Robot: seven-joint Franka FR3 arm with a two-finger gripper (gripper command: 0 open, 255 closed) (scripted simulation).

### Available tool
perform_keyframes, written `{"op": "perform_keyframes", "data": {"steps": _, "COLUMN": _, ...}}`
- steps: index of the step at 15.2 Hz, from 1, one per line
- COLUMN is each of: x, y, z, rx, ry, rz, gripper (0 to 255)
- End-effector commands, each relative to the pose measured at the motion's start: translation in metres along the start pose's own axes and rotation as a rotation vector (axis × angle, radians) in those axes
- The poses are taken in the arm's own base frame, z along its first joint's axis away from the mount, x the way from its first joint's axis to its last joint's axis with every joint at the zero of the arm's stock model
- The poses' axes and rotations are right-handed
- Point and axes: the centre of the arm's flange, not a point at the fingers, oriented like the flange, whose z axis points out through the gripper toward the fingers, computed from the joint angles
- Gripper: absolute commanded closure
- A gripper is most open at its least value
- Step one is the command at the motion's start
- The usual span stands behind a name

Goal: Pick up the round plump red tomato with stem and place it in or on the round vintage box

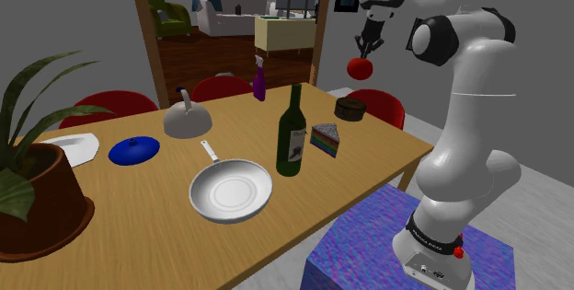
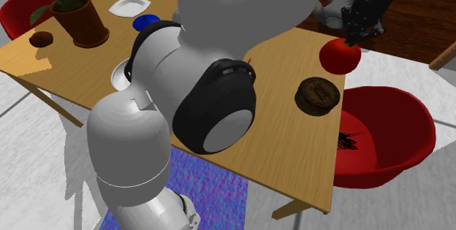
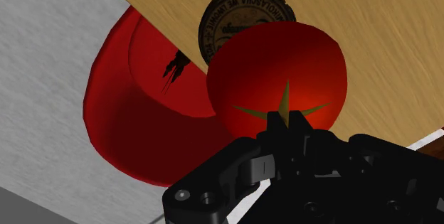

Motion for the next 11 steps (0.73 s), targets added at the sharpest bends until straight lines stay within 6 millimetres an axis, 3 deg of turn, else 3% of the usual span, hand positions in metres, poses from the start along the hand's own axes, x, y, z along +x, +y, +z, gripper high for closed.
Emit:
{"op": "perform_keyframes", "data": {"steps": 1, "x": -0.001, "y": 0.0, "z": 0.01, "rx": 0.0, "ry": 0.001, "rz": 0.0, "gripper": 255}}
{"op": "perform_keyframes", "data": {"steps": 11, "x": -0.011, "y": 0.002, "z": 0.062, "rx": 0.0, "ry": 0.001, "rz": 0.0, "gripper": 255}}
